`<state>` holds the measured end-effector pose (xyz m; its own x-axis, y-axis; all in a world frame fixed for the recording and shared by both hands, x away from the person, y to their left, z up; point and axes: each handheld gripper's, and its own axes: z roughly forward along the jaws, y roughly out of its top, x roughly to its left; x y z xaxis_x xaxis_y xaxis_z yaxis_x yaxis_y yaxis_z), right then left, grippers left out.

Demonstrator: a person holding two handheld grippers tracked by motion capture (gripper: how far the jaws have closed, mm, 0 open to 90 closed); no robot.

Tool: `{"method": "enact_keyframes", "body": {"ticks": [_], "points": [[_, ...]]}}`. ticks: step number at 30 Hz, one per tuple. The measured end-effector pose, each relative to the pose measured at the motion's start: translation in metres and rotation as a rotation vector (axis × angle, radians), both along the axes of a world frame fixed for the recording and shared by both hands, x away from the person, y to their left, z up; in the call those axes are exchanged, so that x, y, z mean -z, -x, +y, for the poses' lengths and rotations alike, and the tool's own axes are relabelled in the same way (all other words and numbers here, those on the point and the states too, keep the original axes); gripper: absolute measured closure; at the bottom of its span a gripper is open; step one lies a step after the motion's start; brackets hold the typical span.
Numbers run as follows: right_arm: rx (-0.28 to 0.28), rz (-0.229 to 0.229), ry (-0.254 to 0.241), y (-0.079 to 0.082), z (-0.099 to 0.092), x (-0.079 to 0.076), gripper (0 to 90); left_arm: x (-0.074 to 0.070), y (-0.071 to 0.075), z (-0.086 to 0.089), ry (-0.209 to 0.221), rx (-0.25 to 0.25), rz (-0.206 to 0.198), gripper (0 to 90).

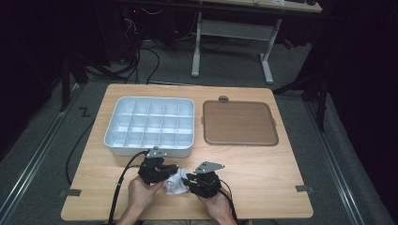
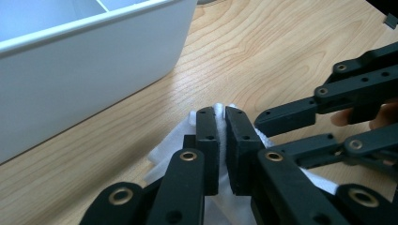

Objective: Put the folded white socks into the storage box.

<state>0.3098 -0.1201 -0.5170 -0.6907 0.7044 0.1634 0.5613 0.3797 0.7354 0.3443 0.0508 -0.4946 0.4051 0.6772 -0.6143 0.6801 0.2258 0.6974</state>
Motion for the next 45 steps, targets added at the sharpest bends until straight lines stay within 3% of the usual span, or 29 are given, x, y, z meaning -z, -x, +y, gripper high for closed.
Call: {"method": "enact_keyframes", "body": {"ticks": [3,7,15,26,28,29,36,45], "points": [[-0.002,-0.008,-0.001,0.001,-0.002,0.000,76.1,0.000,0.000,-0.001,-0.003,0.001,-0.001,85.3],[-0.012,-0.013,0.033,0.001,0.001,0.002,80.8,0.000,0.001,-0.003,0.001,0.006,-0.007,85.3],[-0.017,-0.019,0.045,-0.002,0.009,0.005,82.2,-0.001,-0.001,-0.006,0.003,0.005,-0.021,85.3],[-0.005,-0.031,0.040,-0.010,0.023,0.008,82.1,0.002,-0.012,0.002,-0.007,-0.022,-0.031,85.3],[-0.007,-0.032,0.046,-0.011,0.025,0.008,82.1,0.005,-0.013,0.001,-0.018,-0.021,-0.035,85.3],[-0.008,-0.029,0.054,-0.012,0.026,0.008,82.0,0.010,-0.012,-0.003,-0.046,-0.010,-0.046,85.3],[-0.012,-0.029,0.049,-0.013,0.024,0.011,81.6,0.019,-0.012,-0.005,-0.044,-0.005,-0.060,85.6],[-0.001,-0.029,0.037,-0.011,0.021,0.008,73.5,0.014,-0.012,-0.001,-0.033,-0.010,-0.060,83.2]]}}
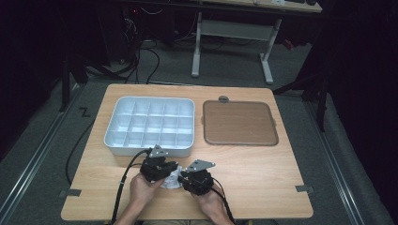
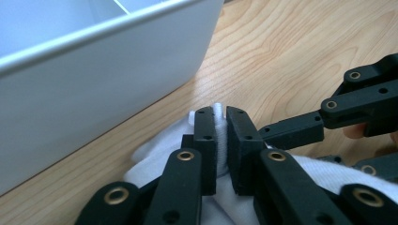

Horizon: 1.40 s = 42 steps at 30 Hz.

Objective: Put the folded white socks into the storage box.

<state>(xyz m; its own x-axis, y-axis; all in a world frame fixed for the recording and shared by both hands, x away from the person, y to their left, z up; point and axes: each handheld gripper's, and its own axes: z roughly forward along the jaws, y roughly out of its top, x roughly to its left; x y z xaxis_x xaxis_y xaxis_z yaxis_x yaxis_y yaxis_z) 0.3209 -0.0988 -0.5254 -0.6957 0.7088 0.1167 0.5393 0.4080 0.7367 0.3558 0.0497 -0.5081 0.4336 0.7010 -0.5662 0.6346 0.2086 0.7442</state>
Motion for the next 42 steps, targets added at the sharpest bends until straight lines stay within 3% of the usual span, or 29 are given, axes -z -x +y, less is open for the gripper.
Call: {"method": "enact_keyframes", "body": {"ticks": [14,22,26,35,42], "points": [[0.008,-0.046,-0.038,0.016,-0.021,-0.023,73.1,-0.014,0.005,0.008,0.061,-0.027,-0.019,59.9],[-0.013,-0.085,-0.064,0.027,-0.025,-0.041,71.7,-0.020,0.007,0.012,0.073,-0.033,-0.033,56.4],[-0.033,-0.095,-0.072,0.031,-0.022,-0.048,71.1,-0.025,0.007,0.017,0.098,-0.052,-0.034,55.8],[-0.094,-0.137,-0.091,0.038,-0.006,-0.071,69.0,-0.028,0.008,0.042,0.083,-0.112,-0.038,53.6],[-0.117,-0.116,-0.076,0.033,0.008,-0.069,64.6,-0.014,0.010,0.045,0.039,-0.117,-0.008,51.8]]}}
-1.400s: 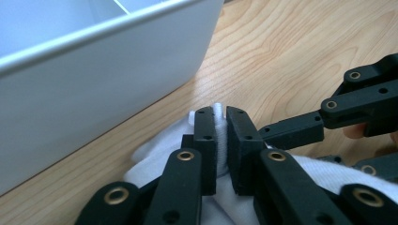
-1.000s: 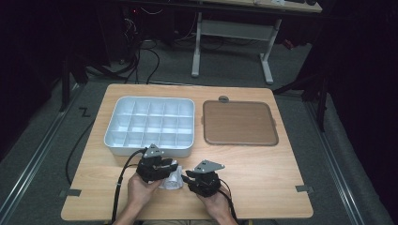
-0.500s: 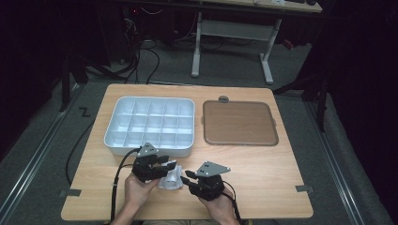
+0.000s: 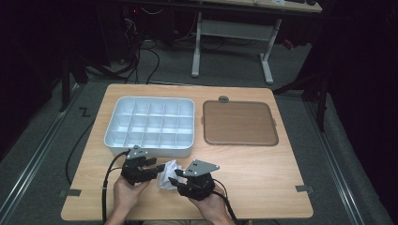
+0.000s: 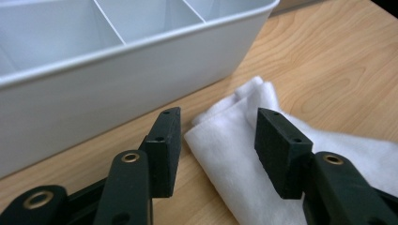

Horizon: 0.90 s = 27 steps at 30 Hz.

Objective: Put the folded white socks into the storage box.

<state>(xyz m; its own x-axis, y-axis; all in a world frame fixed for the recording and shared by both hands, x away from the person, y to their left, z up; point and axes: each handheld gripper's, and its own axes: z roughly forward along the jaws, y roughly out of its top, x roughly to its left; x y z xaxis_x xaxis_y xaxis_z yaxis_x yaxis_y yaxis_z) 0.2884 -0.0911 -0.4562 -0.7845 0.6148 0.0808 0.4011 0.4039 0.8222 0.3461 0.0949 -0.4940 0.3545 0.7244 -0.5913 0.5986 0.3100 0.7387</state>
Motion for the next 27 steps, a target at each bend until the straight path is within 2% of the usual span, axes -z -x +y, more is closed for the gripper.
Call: {"method": "enact_keyframes", "body": {"ticks": [3,5,9,11,16,20,22,24,25,27], "points": [[0.002,0.016,0.022,-0.004,0.003,0.006,65.3,0.005,0.002,-0.004,0.002,0.008,0.005,51.4],[0.006,0.043,0.041,-0.006,0.000,0.015,72.2,0.007,0.003,-0.007,-0.002,0.015,0.007,51.4],[0.014,0.062,0.052,-0.006,-0.005,0.022,78.9,0.009,0.004,-0.013,0.000,0.024,0.005,51.4],[0.026,0.080,0.063,-0.007,-0.012,0.031,83.1,0.010,0.005,-0.016,-0.007,0.031,0.001,51.3],[0.050,0.118,0.059,-0.007,-0.021,0.043,84.2,0.015,0.008,-0.026,-0.034,0.048,-0.007,51.5],[0.064,0.142,0.069,-0.008,-0.026,0.055,84.4,0.022,0.007,-0.034,-0.074,0.058,-0.014,52.8],[0.068,0.153,0.074,-0.009,-0.028,0.060,84.1,0.023,0.007,-0.035,-0.077,0.060,-0.014,52.8],[0.070,0.153,0.072,-0.010,-0.029,0.061,81.9,0.022,0.007,-0.037,-0.081,0.056,-0.018,52.8],[0.079,0.147,0.065,-0.008,-0.030,0.058,77.1,0.022,0.007,-0.037,-0.084,0.055,-0.021,52.8],[0.084,0.138,0.056,-0.008,-0.031,0.055,76.1,0.022,0.008,-0.037,-0.088,0.055,-0.023,52.7]]}}
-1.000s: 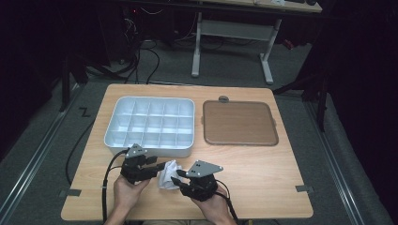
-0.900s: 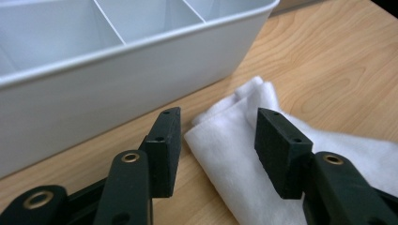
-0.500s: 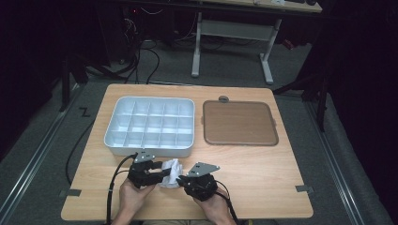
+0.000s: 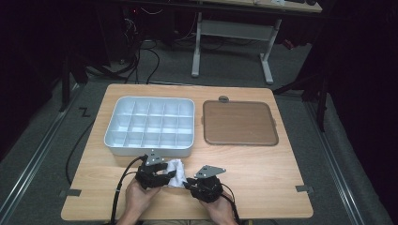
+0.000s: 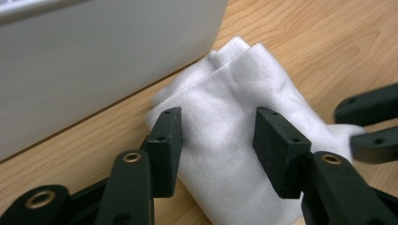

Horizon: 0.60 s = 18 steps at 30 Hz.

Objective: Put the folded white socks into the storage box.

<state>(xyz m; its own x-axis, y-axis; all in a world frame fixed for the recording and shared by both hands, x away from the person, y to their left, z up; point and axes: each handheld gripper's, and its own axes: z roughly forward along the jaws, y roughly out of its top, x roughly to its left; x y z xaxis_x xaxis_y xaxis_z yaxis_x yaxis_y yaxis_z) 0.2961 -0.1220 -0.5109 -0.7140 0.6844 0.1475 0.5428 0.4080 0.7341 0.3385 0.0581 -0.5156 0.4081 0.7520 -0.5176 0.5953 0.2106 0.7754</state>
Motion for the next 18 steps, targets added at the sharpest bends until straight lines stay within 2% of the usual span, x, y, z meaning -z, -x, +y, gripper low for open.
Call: {"method": "enact_keyframes", "body": {"ticks": [5,8,11,18], "points": [[-0.008,-0.083,-0.038,0.002,0.005,-0.028,74.9,-0.003,0.001,0.001,0.000,-0.001,-0.011,51.9],[-0.025,-0.113,-0.021,-0.004,0.015,-0.040,77.9,-0.004,0.002,0.003,0.000,0.001,-0.018,51.7],[-0.025,-0.109,-0.005,-0.014,0.024,-0.040,81.7,-0.006,0.004,0.004,0.003,0.001,-0.022,51.7],[-0.005,-0.066,0.031,-0.034,0.033,-0.024,84.3,-0.006,0.009,0.005,-0.008,0.022,-0.018,51.6]]}}
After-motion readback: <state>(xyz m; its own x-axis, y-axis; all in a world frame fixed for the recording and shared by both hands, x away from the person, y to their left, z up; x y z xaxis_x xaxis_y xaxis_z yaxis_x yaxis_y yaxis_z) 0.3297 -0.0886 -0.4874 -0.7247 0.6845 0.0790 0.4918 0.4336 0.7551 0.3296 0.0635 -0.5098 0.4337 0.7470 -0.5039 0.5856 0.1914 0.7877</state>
